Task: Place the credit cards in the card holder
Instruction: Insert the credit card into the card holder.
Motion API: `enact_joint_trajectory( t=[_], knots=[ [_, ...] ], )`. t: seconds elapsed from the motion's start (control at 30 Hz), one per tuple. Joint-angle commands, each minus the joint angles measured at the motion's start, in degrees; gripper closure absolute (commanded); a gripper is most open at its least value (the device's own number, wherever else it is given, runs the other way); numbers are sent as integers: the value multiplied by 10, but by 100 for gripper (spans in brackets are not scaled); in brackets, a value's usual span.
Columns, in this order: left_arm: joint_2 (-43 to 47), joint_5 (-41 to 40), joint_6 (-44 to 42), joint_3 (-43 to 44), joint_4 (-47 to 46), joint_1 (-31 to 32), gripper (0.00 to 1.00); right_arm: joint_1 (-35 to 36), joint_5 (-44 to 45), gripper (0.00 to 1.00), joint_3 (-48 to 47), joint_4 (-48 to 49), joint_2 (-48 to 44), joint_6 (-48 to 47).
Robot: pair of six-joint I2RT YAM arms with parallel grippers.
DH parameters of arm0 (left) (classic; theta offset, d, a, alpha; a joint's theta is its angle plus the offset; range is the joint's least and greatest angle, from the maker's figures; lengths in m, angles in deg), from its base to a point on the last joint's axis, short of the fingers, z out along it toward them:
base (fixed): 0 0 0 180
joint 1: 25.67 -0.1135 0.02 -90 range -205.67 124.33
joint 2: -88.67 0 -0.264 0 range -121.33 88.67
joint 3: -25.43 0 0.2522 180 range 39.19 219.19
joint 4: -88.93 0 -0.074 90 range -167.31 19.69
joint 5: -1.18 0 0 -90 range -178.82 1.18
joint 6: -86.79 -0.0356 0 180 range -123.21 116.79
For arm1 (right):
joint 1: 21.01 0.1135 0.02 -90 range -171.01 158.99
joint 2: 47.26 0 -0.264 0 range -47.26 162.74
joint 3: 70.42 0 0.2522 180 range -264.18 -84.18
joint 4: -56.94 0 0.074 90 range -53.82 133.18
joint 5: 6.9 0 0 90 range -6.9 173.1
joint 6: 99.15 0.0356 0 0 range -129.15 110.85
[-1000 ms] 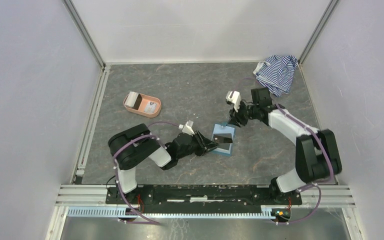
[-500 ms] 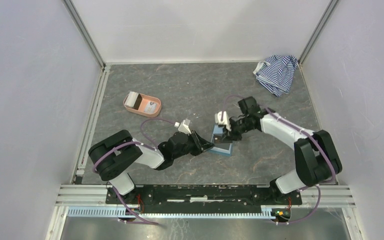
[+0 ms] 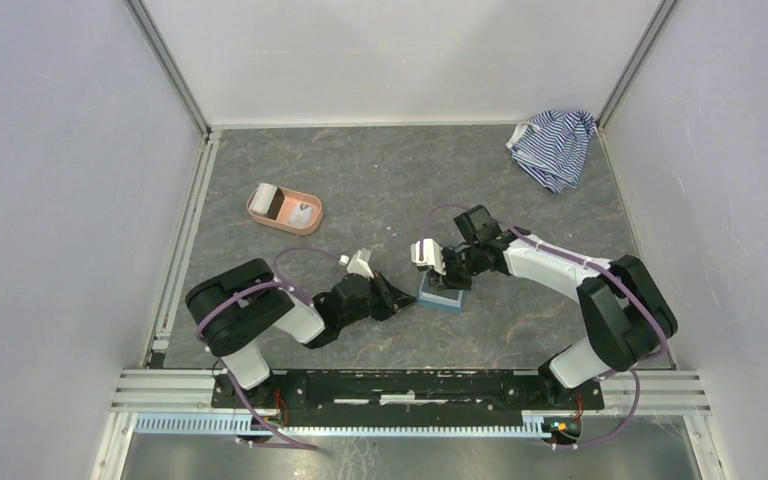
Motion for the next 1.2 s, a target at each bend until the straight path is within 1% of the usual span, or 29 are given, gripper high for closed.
enact_joint_trajectory(
  t=[0.0, 0.27, 0.4, 0.73, 0.9, 1.07, 1.17],
  knots=[
    [-9, -13, -16, -9, -53, -3, 81, 13, 16, 88, -18, 11, 19, 8],
    [13, -18, -41, 2, -41, -3, 80, 24, 37, 89, -30, 14, 44, 20],
    [4, -14, -43, 14, -40, -4, 80, 26, 57, 89, -35, 27, 51, 36],
    [-4, -16, -45, 8, -55, -6, 79, 26, 105, 89, -35, 64, 47, 68],
    [-10, -15, -49, 16, -59, -9, 79, 25, 110, 90, -37, 72, 47, 76],
    [-16, -22, -50, 26, -72, -22, 75, 26, 112, 90, -38, 72, 49, 77],
    [-33, -16, -39, 37, -108, -41, 75, 25, 111, 90, -37, 71, 51, 79]
  ],
)
